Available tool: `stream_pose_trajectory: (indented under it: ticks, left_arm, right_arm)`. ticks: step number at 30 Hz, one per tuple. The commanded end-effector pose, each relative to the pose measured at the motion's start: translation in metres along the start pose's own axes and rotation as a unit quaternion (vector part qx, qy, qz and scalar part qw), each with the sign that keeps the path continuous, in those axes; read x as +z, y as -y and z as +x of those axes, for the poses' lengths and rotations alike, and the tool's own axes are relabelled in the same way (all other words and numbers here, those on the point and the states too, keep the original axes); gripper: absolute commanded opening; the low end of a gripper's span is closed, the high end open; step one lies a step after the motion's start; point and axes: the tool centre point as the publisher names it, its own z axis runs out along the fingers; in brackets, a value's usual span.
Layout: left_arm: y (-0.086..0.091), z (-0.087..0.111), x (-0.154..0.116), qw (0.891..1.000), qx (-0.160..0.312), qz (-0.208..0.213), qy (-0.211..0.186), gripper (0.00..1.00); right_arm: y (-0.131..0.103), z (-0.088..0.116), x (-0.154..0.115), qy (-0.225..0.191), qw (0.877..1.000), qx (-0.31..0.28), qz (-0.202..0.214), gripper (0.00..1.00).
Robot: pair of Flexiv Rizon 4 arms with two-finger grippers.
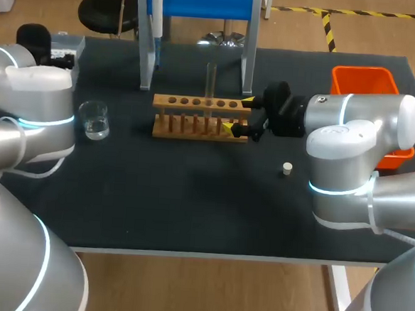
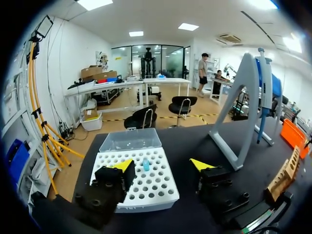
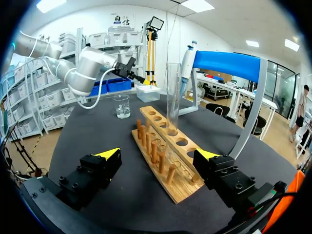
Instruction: Invert the test tube, pick up the pipette, mount the tip to pipette, aspirate from beaker and dispense into the tube, eject the tip, return the pipette, and cap with the stopper.
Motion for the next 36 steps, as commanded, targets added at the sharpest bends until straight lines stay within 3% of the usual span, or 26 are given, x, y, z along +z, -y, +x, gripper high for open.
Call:
stream_pose_trajectory:
  ticks: [1, 3, 17, 36]
  left_arm:
    - [0.000, 0.001, 0.009, 1.000, -0.001, 0.001, 0.003, 0.58]
    - [-0.001, 0.001, 0.010, 1.000, -0.003, 0.001, 0.004, 0.52]
    - [-0.005, -0.004, 0.015, 1.000, -0.006, 0.002, 0.016, 0.45]
    - [-0.007, -0.014, 0.025, 1.000, -0.007, 0.001, 0.019, 0.43]
  right_arm:
    - [0.000, 0.000, -0.001, 0.000, 1.000, 0.000, 0.000, 1.00]
    - [0.000, 0.000, -0.001, 0.000, 1.000, 0.000, 0.000, 1.00]
    - [0.000, 0.000, -0.001, 0.000, 1.000, 0.000, 0.000, 1.00]
    - [0.000, 0.000, -0.001, 0.000, 1.000, 0.000, 0.000, 1.00]
